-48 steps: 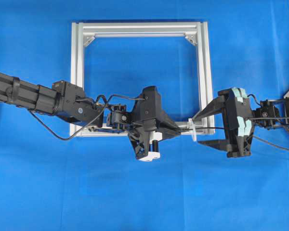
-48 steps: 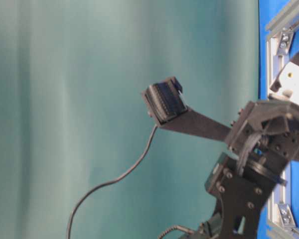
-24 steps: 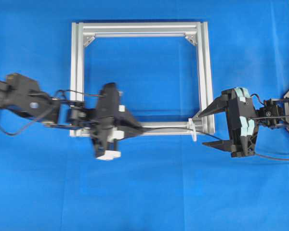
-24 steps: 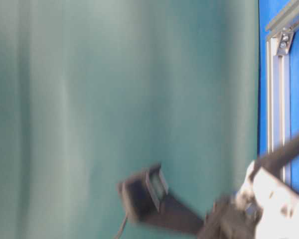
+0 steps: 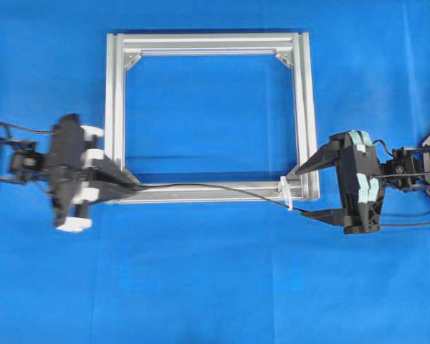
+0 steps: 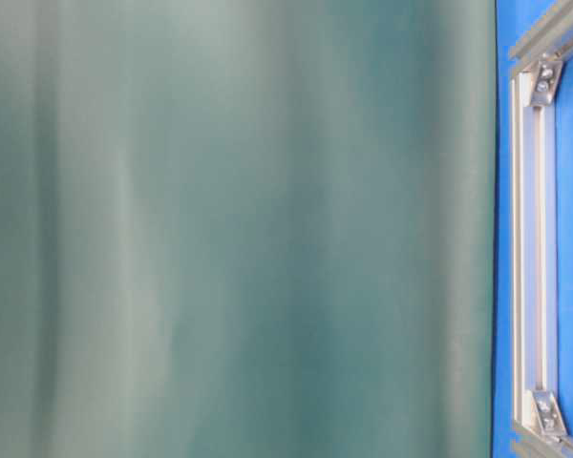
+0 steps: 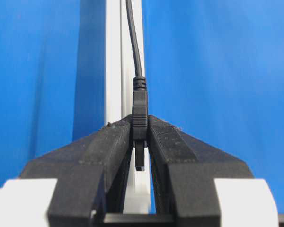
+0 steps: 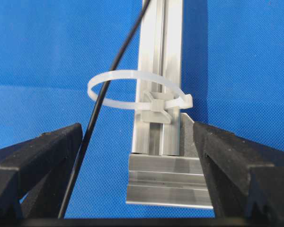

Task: Insert the wire through the string loop located on the right side.
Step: 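Pull the cable leftward through the loop with the left gripper, then open the left gripper to release the cable on the frame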

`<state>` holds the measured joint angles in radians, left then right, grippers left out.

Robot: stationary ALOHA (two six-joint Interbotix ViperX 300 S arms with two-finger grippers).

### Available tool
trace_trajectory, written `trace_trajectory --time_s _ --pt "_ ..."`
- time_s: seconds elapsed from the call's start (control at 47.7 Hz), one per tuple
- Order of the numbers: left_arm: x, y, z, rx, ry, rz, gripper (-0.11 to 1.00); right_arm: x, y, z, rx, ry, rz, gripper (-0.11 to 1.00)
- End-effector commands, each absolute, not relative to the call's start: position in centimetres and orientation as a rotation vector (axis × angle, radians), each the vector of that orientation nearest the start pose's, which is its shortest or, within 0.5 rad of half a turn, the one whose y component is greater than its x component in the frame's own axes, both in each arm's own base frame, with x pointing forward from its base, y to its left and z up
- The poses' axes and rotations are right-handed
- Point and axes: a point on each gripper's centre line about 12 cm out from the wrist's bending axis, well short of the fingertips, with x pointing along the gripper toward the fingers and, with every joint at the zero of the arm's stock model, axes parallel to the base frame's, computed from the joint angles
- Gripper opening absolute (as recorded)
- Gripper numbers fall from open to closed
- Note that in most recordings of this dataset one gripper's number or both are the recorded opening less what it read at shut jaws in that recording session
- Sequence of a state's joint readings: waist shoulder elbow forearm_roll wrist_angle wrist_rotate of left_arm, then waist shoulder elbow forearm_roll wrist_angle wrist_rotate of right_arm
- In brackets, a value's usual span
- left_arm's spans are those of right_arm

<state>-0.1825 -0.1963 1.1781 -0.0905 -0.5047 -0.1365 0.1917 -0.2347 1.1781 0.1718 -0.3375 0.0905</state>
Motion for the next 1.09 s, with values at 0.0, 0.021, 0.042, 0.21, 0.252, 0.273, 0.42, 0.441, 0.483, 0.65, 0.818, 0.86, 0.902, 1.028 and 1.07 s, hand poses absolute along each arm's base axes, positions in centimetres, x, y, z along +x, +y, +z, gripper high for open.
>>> trace_trajectory --time_s 0.0,0.021,0.042,0.21,0.252,0.273,0.42,0.441,0.483,0.65,0.818,0.86,0.902,1.028,1.07 --pt "25.2 -4.6 13.4 -0.154 0.464 -0.107 0.08 26.2 4.4 13.0 0.173 0.587 0.057 0.84" --pt "24.8 -4.7 13.3 -0.154 0.468 -0.111 0.08 26.2 4.4 13.1 0.174 0.585 0.056 0.84" --pt "24.5 -4.7 13.3 -0.154 0.47 -0.114 0.08 26.3 4.4 13.2 0.175 0.581 0.057 0.84" --pt "22.0 -4.5 12.8 -0.149 0.484 -0.127 0.08 26.6 4.4 13.5 0.179 0.572 0.057 0.84" --pt "21.7 -4.4 12.7 -0.149 0.484 -0.127 0.08 26.6 4.4 13.5 0.179 0.57 0.057 0.84" --pt "21.6 -4.4 12.8 -0.148 0.481 -0.128 0.08 26.6 4.4 13.5 0.179 0.57 0.057 0.84" --pt "21.3 -4.4 12.4 -0.141 0.507 -0.128 0.08 26.8 4.5 13.6 0.181 0.566 0.057 0.84" --pt "21.3 -4.4 12.4 -0.141 0.513 -0.127 0.08 26.8 4.5 13.7 0.182 0.564 0.057 0.84" --pt "21.2 -4.4 12.2 -0.142 0.53 -0.125 0.08 26.8 4.5 13.7 0.182 0.564 0.057 0.84" --pt "21.4 -4.5 12.2 -0.144 0.552 -0.124 0.08 26.8 4.5 13.7 0.183 0.564 0.057 0.84" --pt "21.5 -4.5 12.0 -0.141 0.584 -0.122 0.08 26.8 4.5 13.7 0.185 0.564 0.057 0.84" --pt "21.6 -4.5 12.0 -0.141 0.586 -0.122 0.08 26.9 4.5 13.7 0.185 0.563 0.057 0.84" --pt "21.6 -4.5 12.0 -0.139 0.589 -0.123 0.08 26.9 4.5 13.7 0.185 0.563 0.057 0.84" --pt "21.6 -4.5 12.0 -0.141 0.589 -0.123 0.17 26.9 4.5 13.8 0.185 0.561 0.057 0.84" --pt "21.6 -4.5 12.0 -0.142 0.592 -0.121 0.29 26.9 4.5 13.8 0.185 0.561 0.058 0.84"
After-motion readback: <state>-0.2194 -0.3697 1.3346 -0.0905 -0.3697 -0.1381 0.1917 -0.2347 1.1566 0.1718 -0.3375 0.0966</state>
